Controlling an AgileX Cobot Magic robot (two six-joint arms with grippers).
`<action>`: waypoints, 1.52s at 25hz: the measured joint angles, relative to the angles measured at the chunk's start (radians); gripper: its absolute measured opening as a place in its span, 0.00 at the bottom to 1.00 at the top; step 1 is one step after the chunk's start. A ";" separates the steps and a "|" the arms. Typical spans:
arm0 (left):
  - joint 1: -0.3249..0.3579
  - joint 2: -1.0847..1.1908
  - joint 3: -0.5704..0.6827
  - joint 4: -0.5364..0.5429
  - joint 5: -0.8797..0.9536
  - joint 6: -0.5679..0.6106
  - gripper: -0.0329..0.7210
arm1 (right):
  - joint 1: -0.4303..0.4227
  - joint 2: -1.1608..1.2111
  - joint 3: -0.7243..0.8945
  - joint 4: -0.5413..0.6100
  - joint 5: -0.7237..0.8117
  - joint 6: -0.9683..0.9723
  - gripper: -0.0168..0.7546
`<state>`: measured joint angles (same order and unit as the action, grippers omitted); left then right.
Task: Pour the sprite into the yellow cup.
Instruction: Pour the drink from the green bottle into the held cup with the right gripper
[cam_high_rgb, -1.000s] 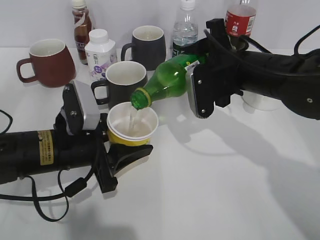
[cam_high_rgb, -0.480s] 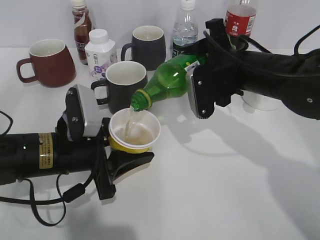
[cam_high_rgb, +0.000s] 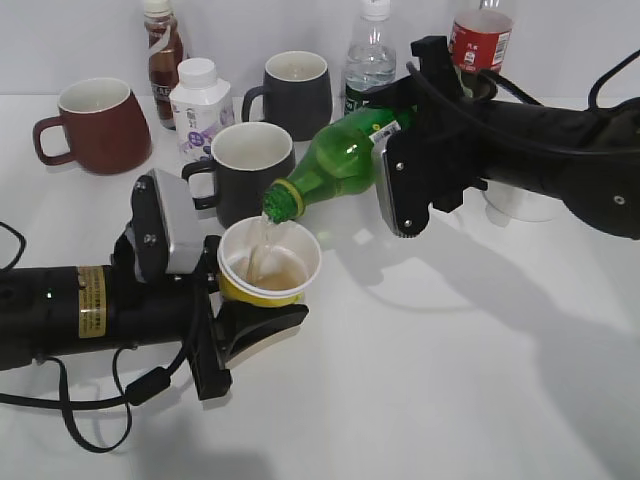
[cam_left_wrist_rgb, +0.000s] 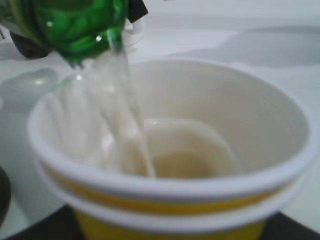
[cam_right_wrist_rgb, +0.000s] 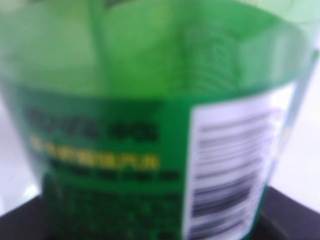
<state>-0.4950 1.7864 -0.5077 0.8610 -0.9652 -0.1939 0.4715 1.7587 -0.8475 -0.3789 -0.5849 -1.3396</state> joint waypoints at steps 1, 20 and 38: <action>0.000 0.000 0.000 0.000 0.001 0.000 0.55 | 0.000 0.000 0.000 0.000 0.000 -0.001 0.58; 0.000 0.000 0.000 -0.023 0.006 0.000 0.55 | 0.000 0.000 0.000 0.003 -0.004 -0.002 0.58; 0.000 0.000 0.000 -0.023 -0.028 0.000 0.55 | 0.000 0.000 0.000 0.018 -0.004 0.116 0.58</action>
<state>-0.4950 1.7864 -0.5077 0.8384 -0.9928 -0.1939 0.4715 1.7587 -0.8475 -0.3613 -0.5890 -1.2237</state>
